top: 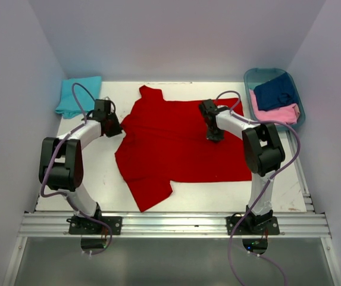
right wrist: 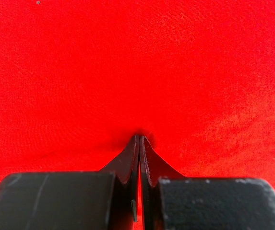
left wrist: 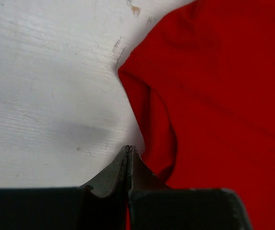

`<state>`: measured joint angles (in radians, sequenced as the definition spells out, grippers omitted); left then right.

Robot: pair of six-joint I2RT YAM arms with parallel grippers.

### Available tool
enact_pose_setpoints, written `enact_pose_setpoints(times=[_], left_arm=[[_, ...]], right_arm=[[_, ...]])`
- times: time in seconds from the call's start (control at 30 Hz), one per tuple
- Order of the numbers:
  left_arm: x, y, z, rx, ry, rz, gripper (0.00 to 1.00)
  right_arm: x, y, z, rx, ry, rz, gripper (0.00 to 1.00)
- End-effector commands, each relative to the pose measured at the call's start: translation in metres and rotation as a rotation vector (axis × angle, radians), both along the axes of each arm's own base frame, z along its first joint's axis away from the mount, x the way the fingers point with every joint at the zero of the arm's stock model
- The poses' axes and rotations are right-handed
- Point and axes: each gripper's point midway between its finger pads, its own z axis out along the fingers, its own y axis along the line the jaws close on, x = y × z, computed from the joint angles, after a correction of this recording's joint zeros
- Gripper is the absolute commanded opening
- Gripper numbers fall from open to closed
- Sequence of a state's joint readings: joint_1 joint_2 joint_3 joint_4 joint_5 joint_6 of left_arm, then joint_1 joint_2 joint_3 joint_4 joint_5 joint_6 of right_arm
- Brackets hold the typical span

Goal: Fold and stack the t-shirts
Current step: Flatten out the tshirt

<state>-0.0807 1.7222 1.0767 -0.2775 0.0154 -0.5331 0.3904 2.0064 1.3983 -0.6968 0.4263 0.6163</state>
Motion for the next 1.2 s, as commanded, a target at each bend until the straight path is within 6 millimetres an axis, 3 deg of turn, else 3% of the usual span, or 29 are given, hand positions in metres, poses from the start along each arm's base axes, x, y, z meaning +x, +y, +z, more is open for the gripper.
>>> enact_pose_setpoints(times=[0.0, 0.1, 0.37, 0.5, 0.67, 0.77, 0.87, 0.97, 1.17], left_arm=[[0.006, -0.021, 0.012, -0.119, -0.059, -0.038, 0.0], [0.005, -0.029, 0.01, -0.157, -0.058, -0.065, 0.0], [-0.003, -0.043, -0.018, -0.237, -0.002, -0.103, 0.0], [-0.009, -0.031, -0.043, -0.175, 0.07, -0.065, 0.0], [-0.012, -0.013, -0.058, -0.088, 0.098, -0.003, 0.0], [-0.017, 0.01, -0.064, 0.03, 0.122, 0.064, 0.0], [-0.018, 0.039, -0.051, 0.154, 0.102, 0.168, 0.0], [-0.013, 0.067, -0.021, 0.271, 0.042, 0.278, 0.0], [0.01, 0.069, 0.015, 0.278, -0.014, 0.292, 0.0]], right_arm=[[-0.026, -0.016, -0.017, -0.037, 0.104, -0.006, 0.0], [-0.027, -0.02, -0.017, -0.038, 0.105, -0.012, 0.0], [-0.028, -0.023, -0.02, -0.037, 0.113, -0.018, 0.0], [-0.027, -0.025, -0.02, -0.037, 0.112, -0.021, 0.0], [-0.028, -0.028, -0.02, -0.036, 0.112, -0.026, 0.0], [-0.029, -0.029, -0.022, -0.036, 0.117, -0.026, 0.0], [-0.031, -0.03, -0.023, -0.037, 0.12, -0.029, 0.0], [-0.032, -0.03, -0.025, -0.035, 0.123, -0.027, 0.0], [-0.031, -0.026, -0.026, -0.014, 0.12, -0.027, 0.0]])
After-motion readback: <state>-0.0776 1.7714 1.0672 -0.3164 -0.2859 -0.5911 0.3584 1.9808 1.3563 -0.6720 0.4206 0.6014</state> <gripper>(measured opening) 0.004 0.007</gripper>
